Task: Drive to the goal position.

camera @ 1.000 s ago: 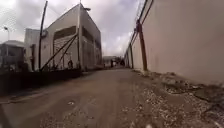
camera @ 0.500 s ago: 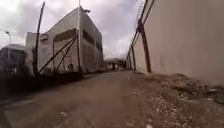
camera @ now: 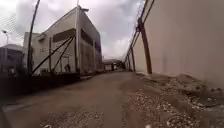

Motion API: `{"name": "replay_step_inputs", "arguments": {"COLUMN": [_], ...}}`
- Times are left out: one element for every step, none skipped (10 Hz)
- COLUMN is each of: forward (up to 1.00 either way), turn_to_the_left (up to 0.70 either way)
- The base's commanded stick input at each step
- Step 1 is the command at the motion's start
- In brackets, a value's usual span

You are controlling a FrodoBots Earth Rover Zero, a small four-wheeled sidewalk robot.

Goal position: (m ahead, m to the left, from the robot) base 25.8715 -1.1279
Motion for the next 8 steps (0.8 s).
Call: {"name": "replay_step_inputs", "arguments": {"forward": [0.7, 0.7, 0.7, 0.7, 0.7, 0.7, 0.7, 0.7], "turn_to_the_left": [0.0, 0.0, 0.0, 0.0, 0.0, 0.0, 0.0, 0.0]}}
